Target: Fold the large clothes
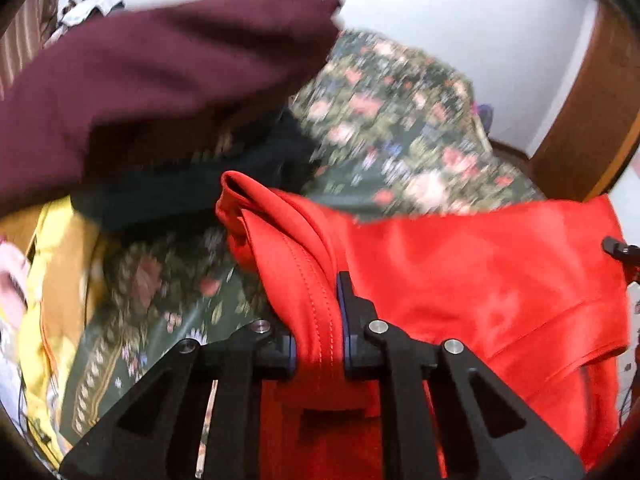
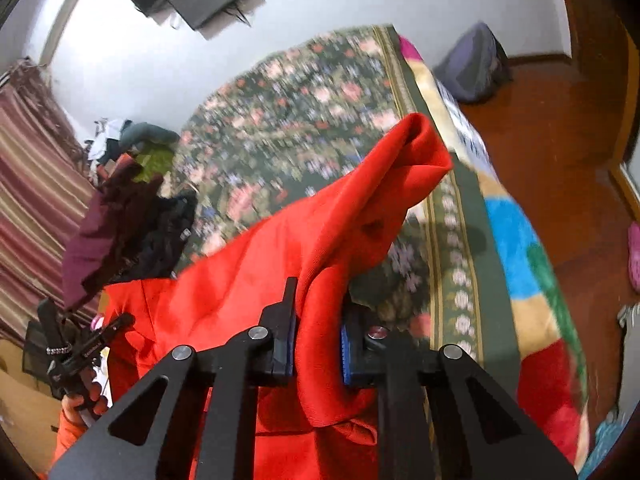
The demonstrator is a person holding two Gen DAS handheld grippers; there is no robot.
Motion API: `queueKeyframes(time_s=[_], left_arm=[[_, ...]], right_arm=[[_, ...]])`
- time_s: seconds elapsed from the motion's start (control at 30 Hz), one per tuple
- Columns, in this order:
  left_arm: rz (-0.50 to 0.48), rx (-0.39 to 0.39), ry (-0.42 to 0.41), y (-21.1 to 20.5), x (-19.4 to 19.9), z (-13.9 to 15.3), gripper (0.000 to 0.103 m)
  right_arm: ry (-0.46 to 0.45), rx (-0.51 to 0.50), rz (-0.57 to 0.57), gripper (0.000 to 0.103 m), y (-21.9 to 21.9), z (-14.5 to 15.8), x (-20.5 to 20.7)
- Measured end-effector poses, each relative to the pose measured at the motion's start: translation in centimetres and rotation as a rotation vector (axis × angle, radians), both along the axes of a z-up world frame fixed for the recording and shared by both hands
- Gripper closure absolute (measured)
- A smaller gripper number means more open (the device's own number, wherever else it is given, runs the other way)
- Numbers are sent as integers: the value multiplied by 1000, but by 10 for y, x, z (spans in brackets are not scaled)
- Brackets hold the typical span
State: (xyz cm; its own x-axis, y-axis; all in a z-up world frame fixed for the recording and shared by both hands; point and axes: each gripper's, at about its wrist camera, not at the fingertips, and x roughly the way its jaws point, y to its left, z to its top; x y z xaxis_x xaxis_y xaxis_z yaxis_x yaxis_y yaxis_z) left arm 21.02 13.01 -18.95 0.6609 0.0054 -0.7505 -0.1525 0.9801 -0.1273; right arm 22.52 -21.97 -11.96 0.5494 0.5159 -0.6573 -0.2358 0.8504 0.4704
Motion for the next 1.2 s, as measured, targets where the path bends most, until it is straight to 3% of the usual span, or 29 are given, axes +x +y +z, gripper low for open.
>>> queueKeyframes(time_s=[0.17, 0.37, 0.63, 0.87, 1.03, 1.2], left_arm=[[-43, 35, -88, -12, 19, 36, 89], [-74, 92, -124, -27, 54, 45, 89], [-74, 108, -50, -25, 106, 15, 89], [-35, 88, 45, -9, 132, -28, 87], [-48, 135, 79, -12, 128, -39, 81], [-43, 147, 97, -12, 115, -32, 67]], right_arm=[[-77, -69, 2, 89, 8, 19, 15], [-120, -99, -62, 89, 1, 28, 42], [-93, -200, -118, 89, -9, 4, 74], [12, -257, -113, 89, -15, -36, 94], [1, -287, -87, 82, -16, -27, 85], [-18, -409, -60, 77, -12, -12, 60]])
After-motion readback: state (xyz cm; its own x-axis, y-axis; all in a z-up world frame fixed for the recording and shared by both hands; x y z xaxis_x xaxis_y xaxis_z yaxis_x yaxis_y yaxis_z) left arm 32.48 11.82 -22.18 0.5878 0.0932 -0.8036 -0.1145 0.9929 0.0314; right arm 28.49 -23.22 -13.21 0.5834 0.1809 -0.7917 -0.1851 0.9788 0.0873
